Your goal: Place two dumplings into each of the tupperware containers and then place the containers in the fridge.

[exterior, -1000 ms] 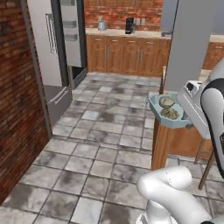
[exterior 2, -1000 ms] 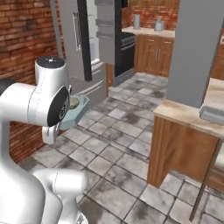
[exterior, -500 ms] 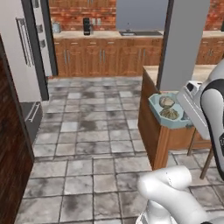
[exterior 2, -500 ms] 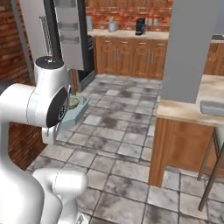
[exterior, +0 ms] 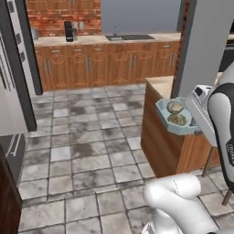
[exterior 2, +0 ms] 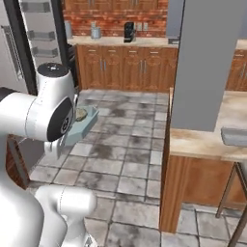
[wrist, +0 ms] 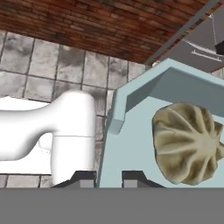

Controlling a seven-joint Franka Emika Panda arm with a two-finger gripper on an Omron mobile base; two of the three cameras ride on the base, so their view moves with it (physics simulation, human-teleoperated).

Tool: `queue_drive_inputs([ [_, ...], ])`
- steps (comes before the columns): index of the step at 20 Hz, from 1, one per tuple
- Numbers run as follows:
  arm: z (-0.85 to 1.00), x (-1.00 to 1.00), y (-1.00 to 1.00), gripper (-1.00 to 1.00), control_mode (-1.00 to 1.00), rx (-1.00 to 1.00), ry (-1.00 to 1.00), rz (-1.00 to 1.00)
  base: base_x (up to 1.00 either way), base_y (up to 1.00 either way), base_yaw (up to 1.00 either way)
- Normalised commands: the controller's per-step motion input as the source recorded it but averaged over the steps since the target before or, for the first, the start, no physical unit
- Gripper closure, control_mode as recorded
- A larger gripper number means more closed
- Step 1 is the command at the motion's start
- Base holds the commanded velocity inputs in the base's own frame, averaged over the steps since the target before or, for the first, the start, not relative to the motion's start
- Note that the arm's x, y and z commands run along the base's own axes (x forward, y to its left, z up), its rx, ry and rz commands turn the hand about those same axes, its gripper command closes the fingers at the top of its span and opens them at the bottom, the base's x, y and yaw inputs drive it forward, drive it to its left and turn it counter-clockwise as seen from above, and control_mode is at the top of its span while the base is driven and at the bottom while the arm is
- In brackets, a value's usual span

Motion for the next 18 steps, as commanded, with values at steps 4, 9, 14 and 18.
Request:
queue_drive_inputs([
  [4, 0.0, 0.0, 0.0, 1.0, 1.0, 0.0, 0.0, 0.0, 0.97, 0.0, -0.03],
  [9, 0.0, 0.0, 0.0, 1.0, 1.0, 0.0, 0.0, 0.0, 0.99, 0.0, 0.0],
  [14, 0.0, 0.0, 0.0, 1.0, 1.0, 0.0, 0.0, 0.0, 1.0, 0.04, 0.0],
  [18, 0.0, 0.0, 0.0, 1.0, 1.0, 0.0, 0.0, 0.0, 1.0, 0.06, 0.0],
])
